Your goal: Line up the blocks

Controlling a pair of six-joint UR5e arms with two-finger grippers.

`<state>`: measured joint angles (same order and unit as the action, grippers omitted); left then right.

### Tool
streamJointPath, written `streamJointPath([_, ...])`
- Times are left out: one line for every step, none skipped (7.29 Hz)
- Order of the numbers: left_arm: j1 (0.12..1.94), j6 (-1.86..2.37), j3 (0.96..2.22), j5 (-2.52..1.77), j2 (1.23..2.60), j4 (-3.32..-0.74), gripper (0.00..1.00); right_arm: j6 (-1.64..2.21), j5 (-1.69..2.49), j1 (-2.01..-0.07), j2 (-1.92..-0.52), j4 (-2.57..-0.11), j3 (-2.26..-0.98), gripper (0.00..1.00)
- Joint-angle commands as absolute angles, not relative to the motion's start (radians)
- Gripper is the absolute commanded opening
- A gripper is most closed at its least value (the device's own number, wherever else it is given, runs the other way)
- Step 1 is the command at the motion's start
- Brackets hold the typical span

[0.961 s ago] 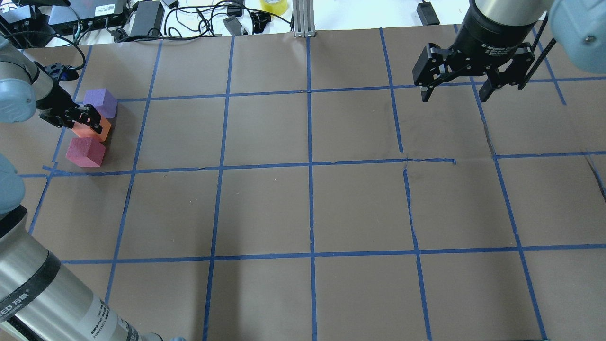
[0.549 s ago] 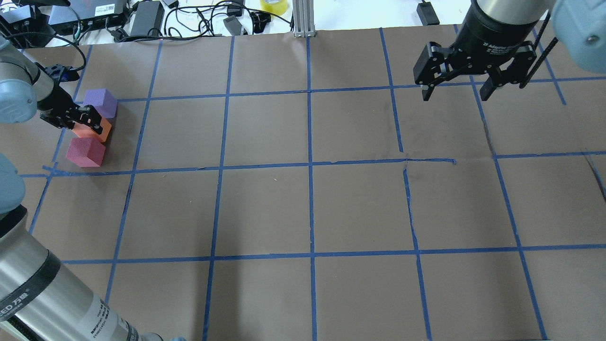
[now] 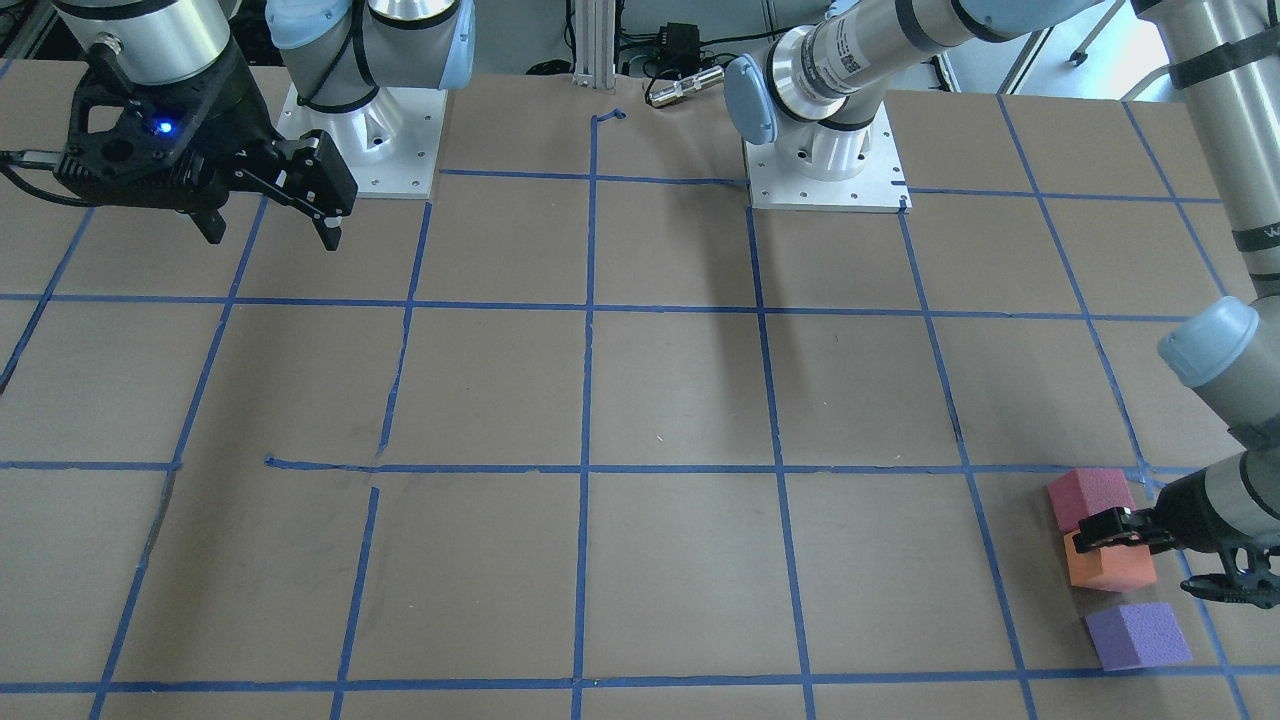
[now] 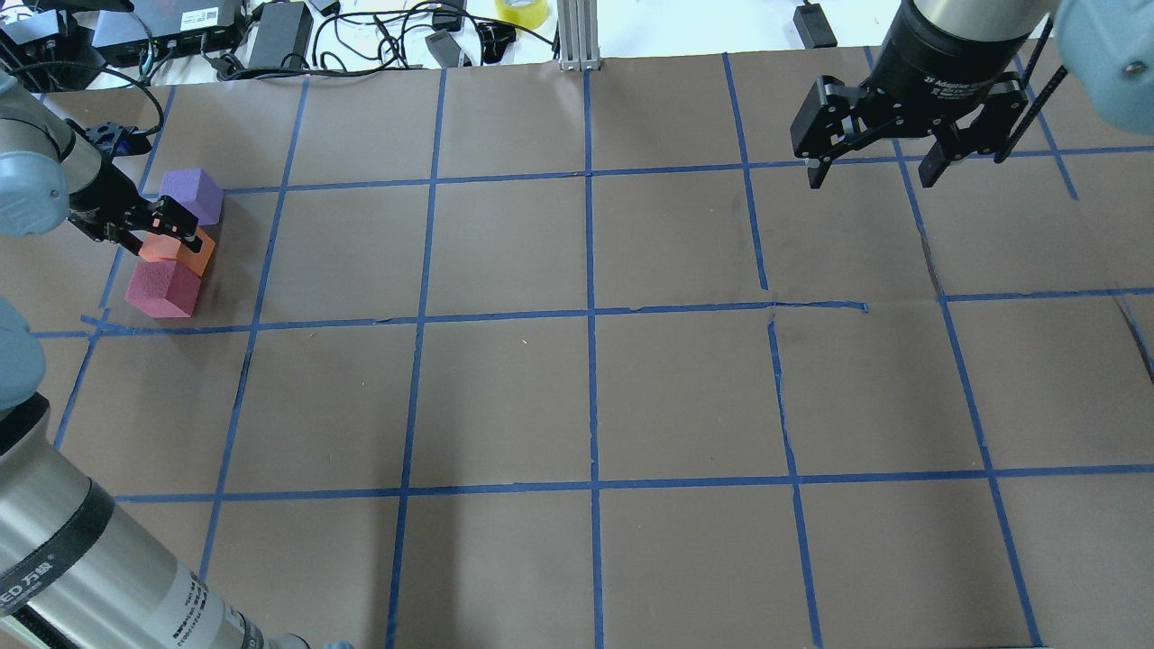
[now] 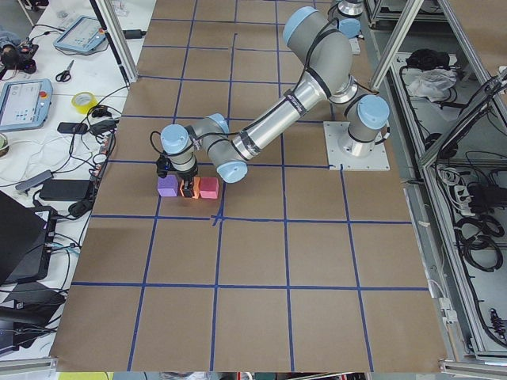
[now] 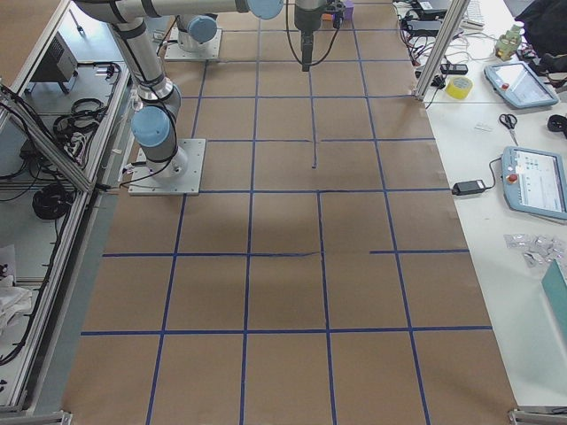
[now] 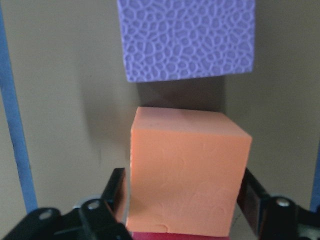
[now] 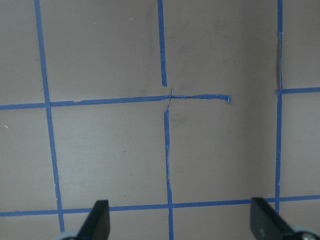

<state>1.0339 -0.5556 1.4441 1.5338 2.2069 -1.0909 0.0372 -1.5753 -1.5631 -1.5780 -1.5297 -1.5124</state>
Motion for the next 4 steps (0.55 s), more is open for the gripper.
streamJointPath([1.037,-0.558,1.44,1.542,2.16,-1.11,1.0,0.037,-1.577,-1.563,-1.577,-1.532,-1.513,1.0])
streamJointPath([1.046,-0.558,1.43,1.543,2.113,-1.185,1.0,0.037,-1.577,-1.563,-1.577,-1.531,-1.514,1.0])
streamJointPath([1.055,-0.552,1.424,1.54,2.038,-1.274,1.0,0.037,-1.577,-1.563,-1.577,-1.532,-1.514,1.0])
streamJointPath([1.066,-0.549,1.402,1.539,1.966,-1.387,1.0,0.037,-1.577,-1.563,-1.577,-1.531,-1.514,1.0])
